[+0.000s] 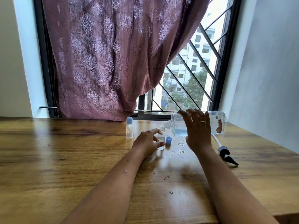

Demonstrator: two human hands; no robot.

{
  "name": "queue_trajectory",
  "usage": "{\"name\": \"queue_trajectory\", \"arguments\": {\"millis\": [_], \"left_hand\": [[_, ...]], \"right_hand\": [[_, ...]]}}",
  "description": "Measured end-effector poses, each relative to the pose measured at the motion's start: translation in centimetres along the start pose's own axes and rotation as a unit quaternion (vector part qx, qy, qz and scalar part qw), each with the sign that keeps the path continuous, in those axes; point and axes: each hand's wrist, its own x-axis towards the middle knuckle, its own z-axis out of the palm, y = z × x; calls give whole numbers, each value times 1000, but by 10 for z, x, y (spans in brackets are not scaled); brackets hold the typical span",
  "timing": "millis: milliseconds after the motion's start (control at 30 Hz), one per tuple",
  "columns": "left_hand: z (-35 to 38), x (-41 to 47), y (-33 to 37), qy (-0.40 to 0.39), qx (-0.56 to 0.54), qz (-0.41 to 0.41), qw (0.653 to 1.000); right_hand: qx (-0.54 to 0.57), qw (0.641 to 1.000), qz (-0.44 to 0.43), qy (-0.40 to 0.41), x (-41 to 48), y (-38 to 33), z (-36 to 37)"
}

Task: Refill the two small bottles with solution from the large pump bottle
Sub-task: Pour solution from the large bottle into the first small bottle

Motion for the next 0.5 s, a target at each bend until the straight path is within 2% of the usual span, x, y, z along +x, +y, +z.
{"name": "queue_trajectory", "arguments": {"millis": [500], "left_hand": [[-1,1,0,-1,-3,-4,1000]], "right_hand": [[-10,1000,-8,18,0,1,3]]}}
